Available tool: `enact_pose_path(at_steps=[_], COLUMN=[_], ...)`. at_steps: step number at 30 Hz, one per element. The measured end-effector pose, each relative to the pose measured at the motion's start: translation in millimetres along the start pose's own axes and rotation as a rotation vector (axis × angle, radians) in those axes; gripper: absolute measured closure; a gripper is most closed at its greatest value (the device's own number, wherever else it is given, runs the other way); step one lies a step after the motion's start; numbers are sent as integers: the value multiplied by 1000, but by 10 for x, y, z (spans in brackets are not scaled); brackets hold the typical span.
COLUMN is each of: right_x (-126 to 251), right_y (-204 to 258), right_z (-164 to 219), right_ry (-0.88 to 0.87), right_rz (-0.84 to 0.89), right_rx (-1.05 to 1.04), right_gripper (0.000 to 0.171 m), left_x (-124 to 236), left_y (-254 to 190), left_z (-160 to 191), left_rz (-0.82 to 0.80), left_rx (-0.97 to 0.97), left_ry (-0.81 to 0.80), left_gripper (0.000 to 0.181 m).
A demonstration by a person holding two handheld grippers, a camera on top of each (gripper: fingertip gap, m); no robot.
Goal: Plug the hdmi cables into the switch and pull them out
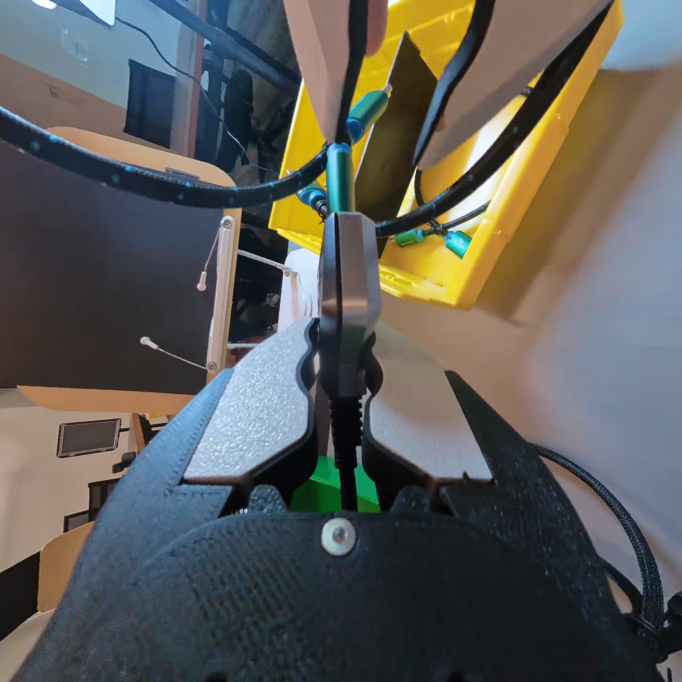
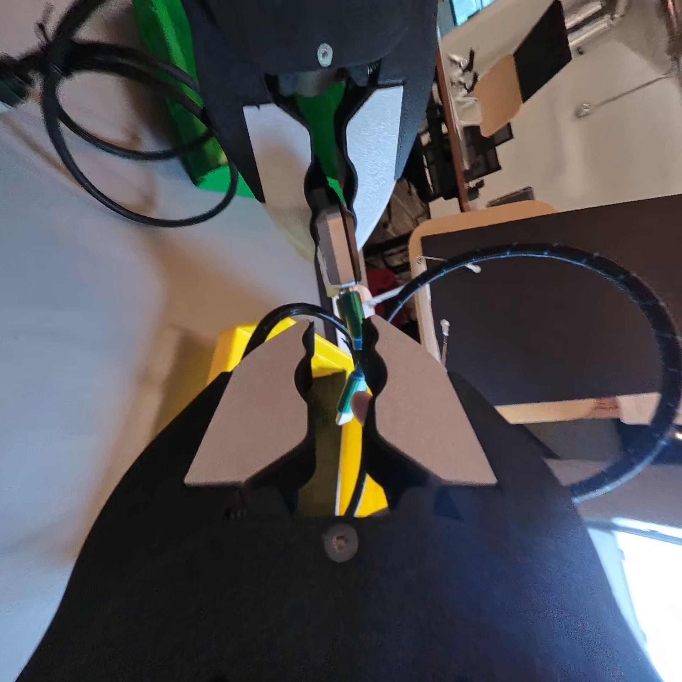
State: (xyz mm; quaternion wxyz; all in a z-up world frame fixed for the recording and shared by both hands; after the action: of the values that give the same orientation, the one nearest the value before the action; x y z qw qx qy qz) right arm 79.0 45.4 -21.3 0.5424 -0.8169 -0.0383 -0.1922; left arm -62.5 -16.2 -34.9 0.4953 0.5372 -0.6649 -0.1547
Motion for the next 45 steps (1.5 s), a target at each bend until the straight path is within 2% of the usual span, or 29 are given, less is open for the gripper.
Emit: enact_pose_path(at_steps=[3, 5, 8, 13, 15, 22, 26, 29, 32, 38, 39, 40, 41, 43, 45], right_x=[33, 58, 8, -153, -232, -314, -340, -341, -364, -407, -405, -353, -253, 35, 295], right_y=[-49, -133, -106, 61, 140, 181, 200, 181, 193, 184, 154, 95, 9, -215, -400], right_z=[33, 141, 265, 142, 134, 80, 60, 54, 67, 168, 332, 535, 697, 850, 870], right_ry=[-231, -289, -183, -89, -18, 15, -16, -26, -26, 51, 195, 243, 218, 169, 50], right_rz=[-82, -36, -20, -14, -26, 19, -9, 24, 22, 17, 9, 15, 34, 140, 213], right_rx=[-198, -281, -230, -31, 47, 123, 80, 82, 78, 109, 126, 89, 1, -115, -235], right_gripper=[148, 151, 152, 152, 151, 159, 159, 159, 159, 160, 159, 159, 159, 159, 159], left_x=[-1, -7, -25, -87, -67, -36, 86, 103, 27, -65, -91, -113, -115, -23, 126], left_y=[-9, -21, -51, -102, -126, -126, -157, -186, -201, -190, -158, -76, 33, 209, 362], left_z=[22, 24, 15, 24, 4, 20, -154, -167, -115, -101, -32, 117, 294, 560, 628], left_rz=[12, 21, 34, 81, 128, 149, 191, 131, 93, 59, 35, 10, 8, 73, 26], left_rx=[-33, -47, -68, -65, -57, -55, -6, -91, -143, -166, -178, -169, -112, 49, 128], left_ry=[-1, -4, -4, -3, -54, -52, -257, -200, -123, -92, -25, 63, 99, 63, -13], left_gripper=[158, 158, 159, 158, 158, 158, 152, 161, 159, 159, 159, 159, 159, 160, 160])
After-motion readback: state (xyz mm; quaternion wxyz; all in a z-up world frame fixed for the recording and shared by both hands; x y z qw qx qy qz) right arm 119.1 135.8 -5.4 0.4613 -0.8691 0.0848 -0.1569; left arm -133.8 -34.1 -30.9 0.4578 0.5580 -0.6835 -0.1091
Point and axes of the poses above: each gripper's, where its closed fingertips meet, x back along the fingers, z out of its underside, y = z × x across the jaws, the point moved 9 cm from there along x, back along the fingers, and after that the axes turned 6 degrees about x, right-handed, at the moved point
